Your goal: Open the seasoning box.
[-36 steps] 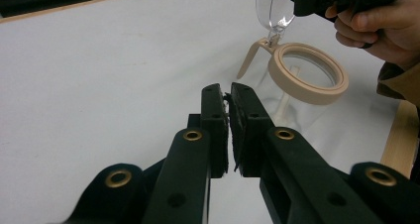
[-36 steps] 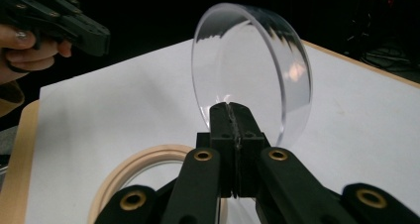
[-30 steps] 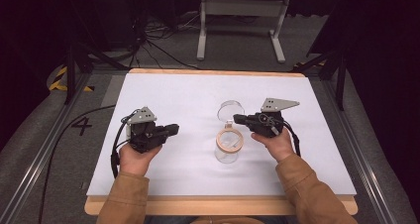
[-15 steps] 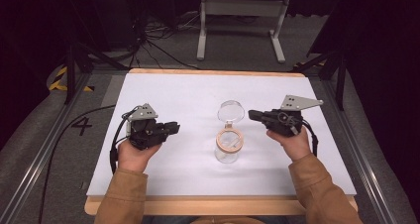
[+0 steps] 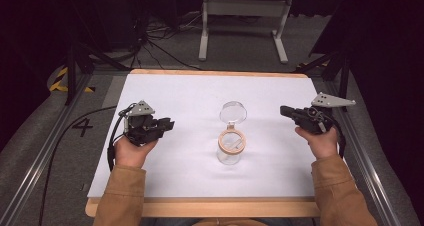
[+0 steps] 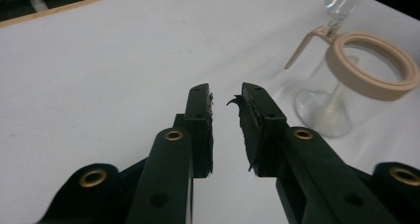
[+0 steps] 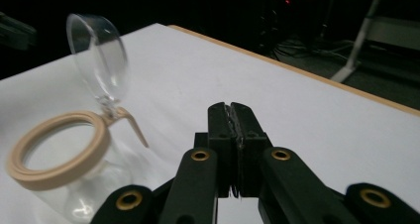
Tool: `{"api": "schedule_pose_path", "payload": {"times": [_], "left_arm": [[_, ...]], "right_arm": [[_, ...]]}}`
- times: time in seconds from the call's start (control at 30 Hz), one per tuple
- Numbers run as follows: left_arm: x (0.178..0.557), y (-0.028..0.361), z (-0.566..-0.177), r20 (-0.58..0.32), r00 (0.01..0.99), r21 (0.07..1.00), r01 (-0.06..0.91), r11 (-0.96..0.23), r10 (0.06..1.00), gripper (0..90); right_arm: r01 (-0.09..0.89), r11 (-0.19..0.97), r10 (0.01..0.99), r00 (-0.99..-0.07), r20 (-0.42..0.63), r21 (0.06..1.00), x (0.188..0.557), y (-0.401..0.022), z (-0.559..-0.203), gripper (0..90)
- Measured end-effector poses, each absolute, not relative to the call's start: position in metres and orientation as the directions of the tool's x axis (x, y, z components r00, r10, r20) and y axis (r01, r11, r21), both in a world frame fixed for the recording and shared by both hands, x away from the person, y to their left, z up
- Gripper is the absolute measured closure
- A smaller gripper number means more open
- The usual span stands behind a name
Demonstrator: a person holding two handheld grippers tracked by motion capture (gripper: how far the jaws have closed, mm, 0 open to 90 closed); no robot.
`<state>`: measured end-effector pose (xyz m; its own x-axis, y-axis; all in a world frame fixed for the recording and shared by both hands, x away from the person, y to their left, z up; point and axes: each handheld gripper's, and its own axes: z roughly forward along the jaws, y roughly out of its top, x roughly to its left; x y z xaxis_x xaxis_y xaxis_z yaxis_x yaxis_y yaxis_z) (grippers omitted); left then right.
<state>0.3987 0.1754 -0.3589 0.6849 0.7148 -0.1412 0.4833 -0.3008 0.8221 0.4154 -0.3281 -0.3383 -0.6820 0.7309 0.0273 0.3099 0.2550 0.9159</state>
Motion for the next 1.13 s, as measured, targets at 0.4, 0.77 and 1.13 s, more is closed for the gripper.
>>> {"api": "schedule_pose_path", "payload": {"times": [0.4, 0.77, 1.13], "left_arm": [[0.418, 0.187, -0.389, -0.200, 0.622, 0.799, 0.550, -0.241, 0.757, 71.6], [0.427, 0.174, -0.417, -0.139, 0.619, 0.736, 0.586, -0.337, 0.773, 68.0], [0.430, 0.174, -0.424, -0.147, 0.622, 0.732, 0.591, -0.339, 0.769, 64.7]], "right_arm": [[0.447, 0.279, 0.817, -0.575, 0.035, 0.850, 0.430, -0.352, -0.375, 85.5], [0.548, 0.331, 0.831, -0.555, 0.039, 0.768, 0.444, -0.347, -0.412, 84.8], [0.544, 0.363, 0.820, -0.572, 0.019, 0.756, 0.446, -0.343, -0.423, 80.8]]}}
